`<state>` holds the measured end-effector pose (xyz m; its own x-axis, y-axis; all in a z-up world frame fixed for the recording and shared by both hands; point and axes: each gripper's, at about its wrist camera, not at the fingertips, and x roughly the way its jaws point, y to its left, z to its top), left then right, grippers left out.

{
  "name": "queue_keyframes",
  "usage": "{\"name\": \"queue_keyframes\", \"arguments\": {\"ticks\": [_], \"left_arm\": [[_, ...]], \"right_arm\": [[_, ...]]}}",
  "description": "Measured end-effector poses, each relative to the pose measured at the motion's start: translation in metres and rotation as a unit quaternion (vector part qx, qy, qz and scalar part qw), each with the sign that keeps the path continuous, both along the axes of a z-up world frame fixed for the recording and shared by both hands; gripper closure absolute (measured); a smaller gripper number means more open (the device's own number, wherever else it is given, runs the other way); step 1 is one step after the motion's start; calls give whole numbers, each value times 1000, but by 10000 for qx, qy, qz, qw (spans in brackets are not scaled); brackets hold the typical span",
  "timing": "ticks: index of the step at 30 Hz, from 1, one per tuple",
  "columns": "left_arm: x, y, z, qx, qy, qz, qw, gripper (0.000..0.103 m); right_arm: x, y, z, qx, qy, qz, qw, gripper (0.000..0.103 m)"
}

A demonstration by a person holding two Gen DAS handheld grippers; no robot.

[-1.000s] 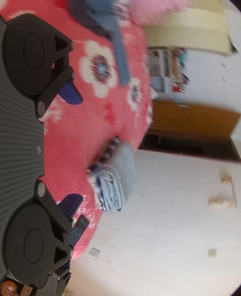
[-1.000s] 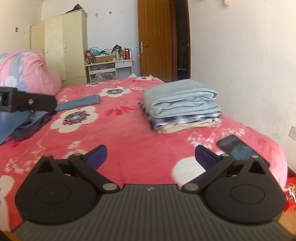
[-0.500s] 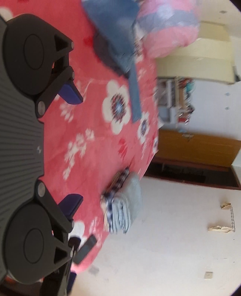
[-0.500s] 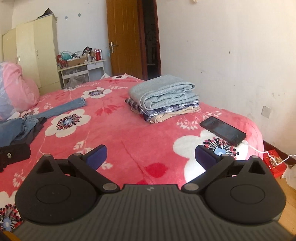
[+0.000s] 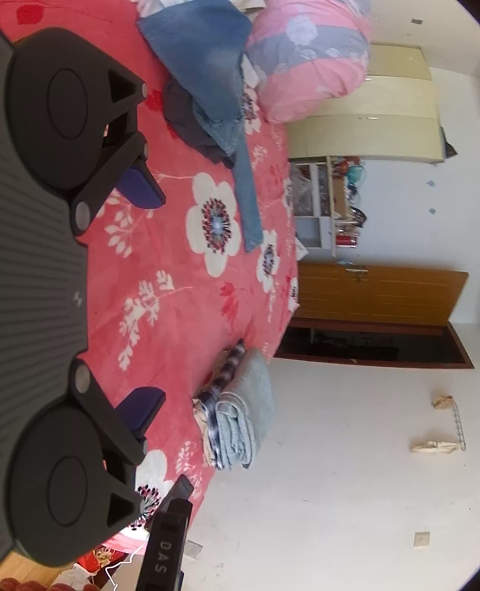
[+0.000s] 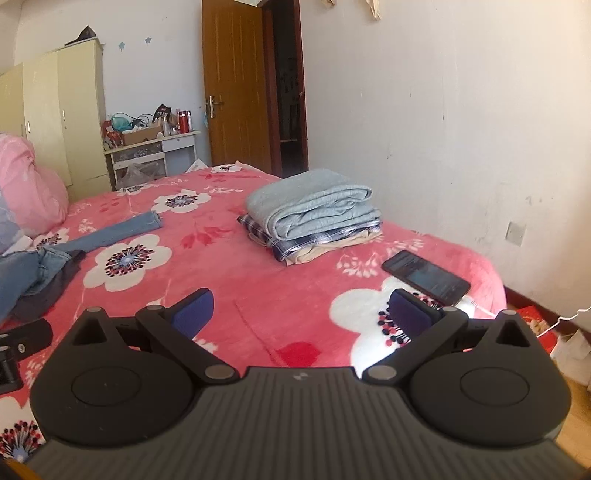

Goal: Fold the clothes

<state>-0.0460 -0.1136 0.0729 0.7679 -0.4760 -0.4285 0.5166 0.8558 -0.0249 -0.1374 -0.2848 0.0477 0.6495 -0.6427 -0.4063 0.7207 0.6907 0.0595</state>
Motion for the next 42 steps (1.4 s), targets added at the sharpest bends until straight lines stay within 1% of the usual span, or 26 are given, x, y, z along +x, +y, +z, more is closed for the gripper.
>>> {"name": "queue_keyframes", "arguments": {"ticks": [4, 8, 12, 15, 25, 36, 42], "left_arm": [[-3, 2, 1, -78, 29, 70, 9999, 0], [-3, 2, 0, 62, 6, 297, 9995, 0], [0, 5, -2, 77, 77, 521, 9986, 0], [1, 6, -1, 61, 107, 579, 9982, 0], [0, 8, 0, 36, 187, 656, 9977, 0], [-8, 8, 1, 184, -39, 596, 9980, 0], [-7, 9, 1, 195, -32, 573, 9982, 0]], "right_arm": [[2, 5, 1, -80, 28, -54, 9999, 1], [5, 12, 1, -201, 92, 45, 9997, 1], [9, 19, 0, -370, 222, 114, 9990, 1], [11, 20, 0, -310, 223, 128, 9992, 1], [13, 18, -1, -193, 213, 71, 9996, 1], [15, 22, -3, -165, 216, 165, 9995, 1], [16, 24, -4, -155, 226, 172, 9995, 1]]}}
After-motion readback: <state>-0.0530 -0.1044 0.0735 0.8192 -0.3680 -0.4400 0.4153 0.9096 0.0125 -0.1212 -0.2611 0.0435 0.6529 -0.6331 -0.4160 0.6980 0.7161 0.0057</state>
